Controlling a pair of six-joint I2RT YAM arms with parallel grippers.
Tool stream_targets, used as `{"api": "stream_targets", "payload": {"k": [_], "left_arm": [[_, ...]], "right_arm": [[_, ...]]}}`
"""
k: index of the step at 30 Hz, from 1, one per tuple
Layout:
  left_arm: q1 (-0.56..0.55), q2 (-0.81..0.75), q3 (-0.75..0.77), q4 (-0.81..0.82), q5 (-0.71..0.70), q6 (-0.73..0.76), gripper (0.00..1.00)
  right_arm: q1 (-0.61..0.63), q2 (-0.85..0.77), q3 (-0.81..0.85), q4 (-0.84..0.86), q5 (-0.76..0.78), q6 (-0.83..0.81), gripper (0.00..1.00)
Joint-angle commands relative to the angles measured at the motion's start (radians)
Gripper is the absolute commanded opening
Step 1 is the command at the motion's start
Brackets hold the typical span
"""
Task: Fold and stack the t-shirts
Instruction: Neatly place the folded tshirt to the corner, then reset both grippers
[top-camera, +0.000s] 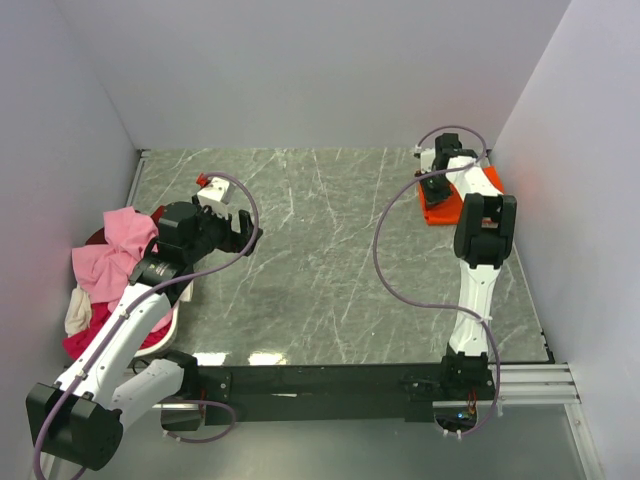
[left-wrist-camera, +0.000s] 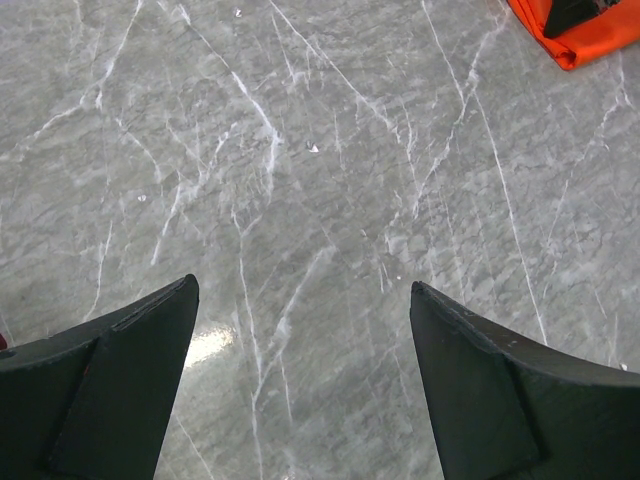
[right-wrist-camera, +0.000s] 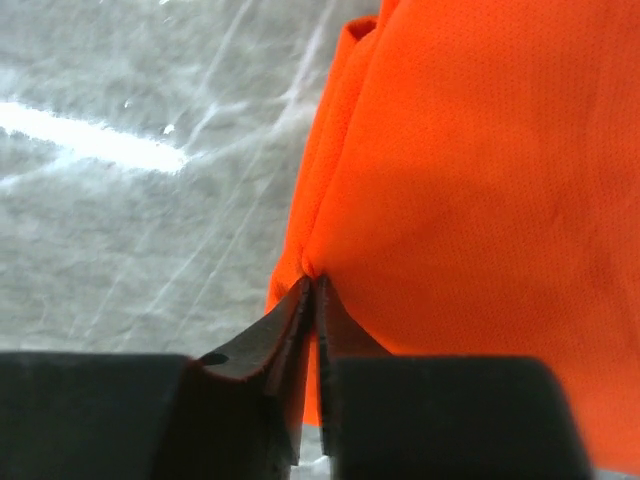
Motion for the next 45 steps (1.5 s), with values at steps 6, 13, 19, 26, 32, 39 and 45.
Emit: {"api": "stream_targets", "payload": {"k": [6,13,19,26,32,39,45], "left_arm": [[-0.004,-0.018,0.003,0.037,0.015,0.007,0.92],[0.0,-0.035,0.006,0.044,-0.068,-0.042,0.95],[0.011,-0.052,0.014,0.035,-0.195,-0.077,0.98],[0.011,-0.084,0.002,0.014,-0.364,-0.079,0.99],[0.011,-0.076,0.008,0.008,-0.378,-0.076,0.99],[0.011,-0.09,0.0,0.015,-0.387,-0.072,0.99],[0.011,-0.09,-0.003,0.02,-0.393,-0.069,0.99]], "right_arm": [[0.031,-0.281,-0.111,0.035,-0.033,-0.028,0.46],[0.031,-0.649,-0.421,0.182,-0.138,-0.021,0.56],[0.029,-0.956,-0.709,0.391,-0.117,0.048,0.62],[-0.006,-1.22,-0.924,0.533,-0.08,0.191,0.73],[-0.024,-1.418,-1.067,0.673,0.093,0.338,0.8],[-0.026,-1.536,-1.17,0.75,0.174,0.421,0.81],[-0.027,-1.538,-1.194,0.768,0.21,0.406,0.81]]}}
